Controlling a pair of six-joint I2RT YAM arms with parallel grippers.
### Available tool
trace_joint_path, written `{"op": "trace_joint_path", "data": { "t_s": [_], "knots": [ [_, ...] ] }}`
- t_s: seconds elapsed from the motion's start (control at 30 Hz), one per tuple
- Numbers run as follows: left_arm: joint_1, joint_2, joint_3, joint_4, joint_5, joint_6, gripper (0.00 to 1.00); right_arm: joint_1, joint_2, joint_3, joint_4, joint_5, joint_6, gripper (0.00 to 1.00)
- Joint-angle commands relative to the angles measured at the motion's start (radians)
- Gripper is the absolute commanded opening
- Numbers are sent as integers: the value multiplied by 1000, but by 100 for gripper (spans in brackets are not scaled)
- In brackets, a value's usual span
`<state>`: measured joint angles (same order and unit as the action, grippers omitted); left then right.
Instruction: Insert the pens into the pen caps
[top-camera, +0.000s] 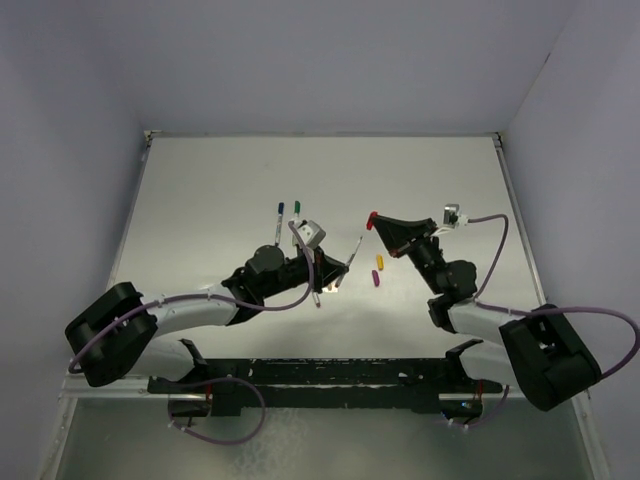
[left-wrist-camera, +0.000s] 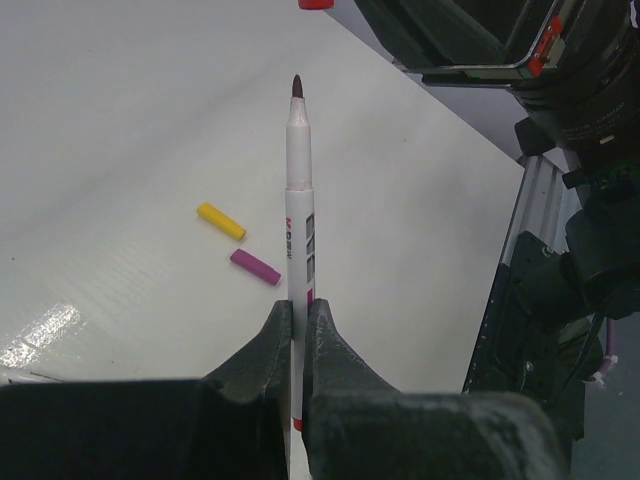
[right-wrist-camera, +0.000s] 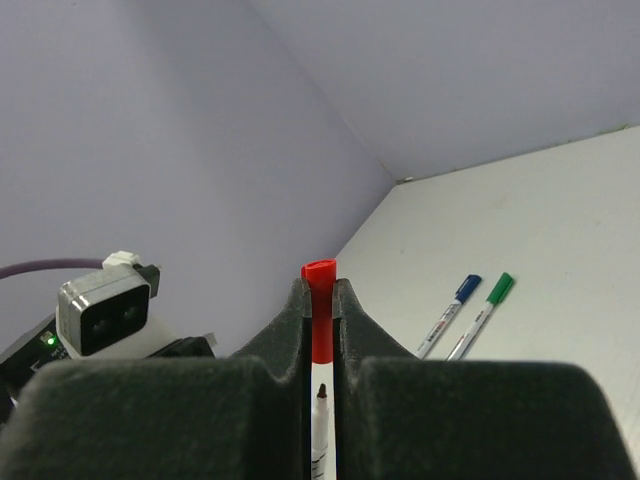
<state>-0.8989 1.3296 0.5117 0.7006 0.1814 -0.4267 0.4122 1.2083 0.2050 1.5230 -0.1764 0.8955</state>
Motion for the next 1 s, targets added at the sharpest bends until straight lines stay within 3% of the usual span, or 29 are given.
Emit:
{"op": "trace_joint_path", "data": {
  "t_s": [0.0, 0.63, 0.97],
  "knots": [
    [-1, 18, 52, 95, 23, -3, 0, 8, 27, 32, 129, -66, 37, 0],
    [-1, 25, 69, 109, 0, 0, 0, 11, 75, 27, 176, -103, 61, 0],
    [0, 15, 74, 202, -49, -22, 0, 28, 134, 25, 195, -147, 73, 0]
  ]
}}
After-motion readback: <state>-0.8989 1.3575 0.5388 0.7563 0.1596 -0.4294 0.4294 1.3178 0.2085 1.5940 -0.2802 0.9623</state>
